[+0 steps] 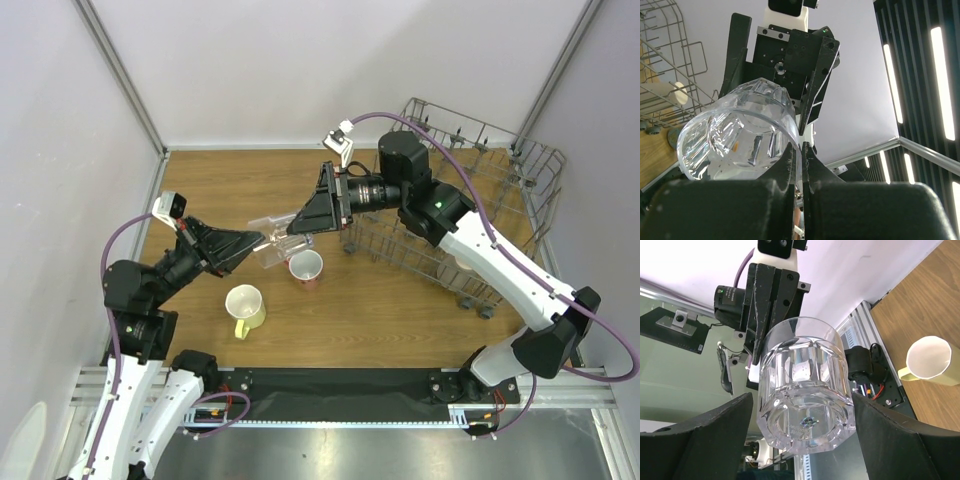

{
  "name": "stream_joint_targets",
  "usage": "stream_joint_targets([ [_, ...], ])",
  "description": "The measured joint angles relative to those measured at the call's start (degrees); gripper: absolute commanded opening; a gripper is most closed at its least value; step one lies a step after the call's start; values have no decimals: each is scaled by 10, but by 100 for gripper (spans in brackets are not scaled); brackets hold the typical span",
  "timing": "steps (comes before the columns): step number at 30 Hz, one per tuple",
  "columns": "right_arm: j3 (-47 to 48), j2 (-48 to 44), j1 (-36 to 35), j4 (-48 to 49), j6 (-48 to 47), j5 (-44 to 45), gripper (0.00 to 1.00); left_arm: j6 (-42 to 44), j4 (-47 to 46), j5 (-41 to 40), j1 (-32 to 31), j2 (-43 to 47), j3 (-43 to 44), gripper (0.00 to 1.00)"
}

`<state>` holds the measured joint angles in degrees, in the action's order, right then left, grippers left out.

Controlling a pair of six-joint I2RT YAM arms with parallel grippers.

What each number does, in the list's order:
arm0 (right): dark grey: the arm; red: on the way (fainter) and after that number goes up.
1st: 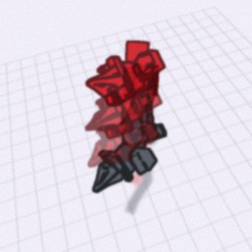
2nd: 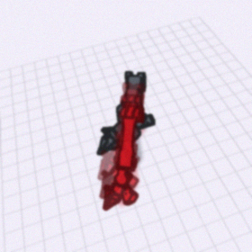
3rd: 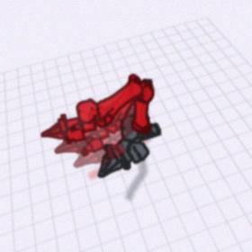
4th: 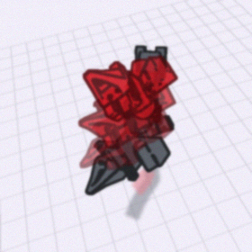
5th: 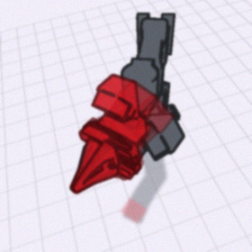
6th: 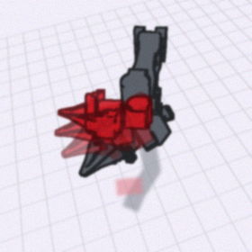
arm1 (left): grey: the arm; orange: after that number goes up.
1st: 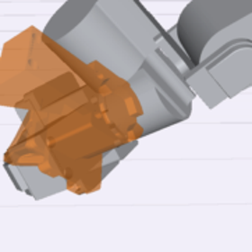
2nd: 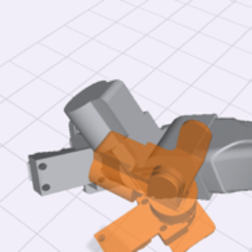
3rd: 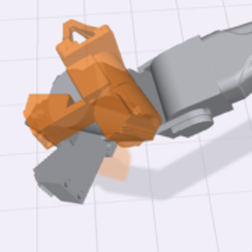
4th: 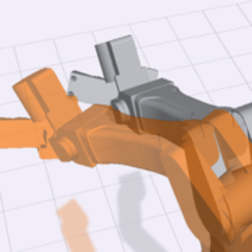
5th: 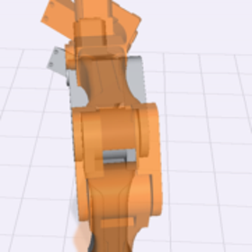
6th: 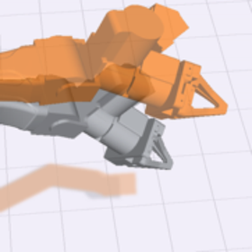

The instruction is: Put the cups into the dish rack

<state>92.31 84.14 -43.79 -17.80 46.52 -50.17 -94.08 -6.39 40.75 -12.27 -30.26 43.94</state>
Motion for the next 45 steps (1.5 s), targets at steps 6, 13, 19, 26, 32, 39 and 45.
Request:
stream_joint_targets([
  [6,0,4,-3,8,4,-1,72,-6,-11,1,-1,-3,0,0],
  [13,-3,4,-2,16,2,-1,5,-8,-6,0,-1,-5,0,17],
  [19,2,10,4,-25,-19,21,0,34,102,0,-2,-8,9,92],
  [26,26,17,39,-96,-52,60,0,52,167,-1,-1,-9,7,100],
  [32,72,18,104,-208,-96,172,0,113,280,0,24,-33,27,100],
  [39,161,19,169,-322,-128,341,0,194,382,-1,38,-87,82,100],
  [45,238,45,201,-434,-133,518,0,217,404,1,40,-92,88,100],
])
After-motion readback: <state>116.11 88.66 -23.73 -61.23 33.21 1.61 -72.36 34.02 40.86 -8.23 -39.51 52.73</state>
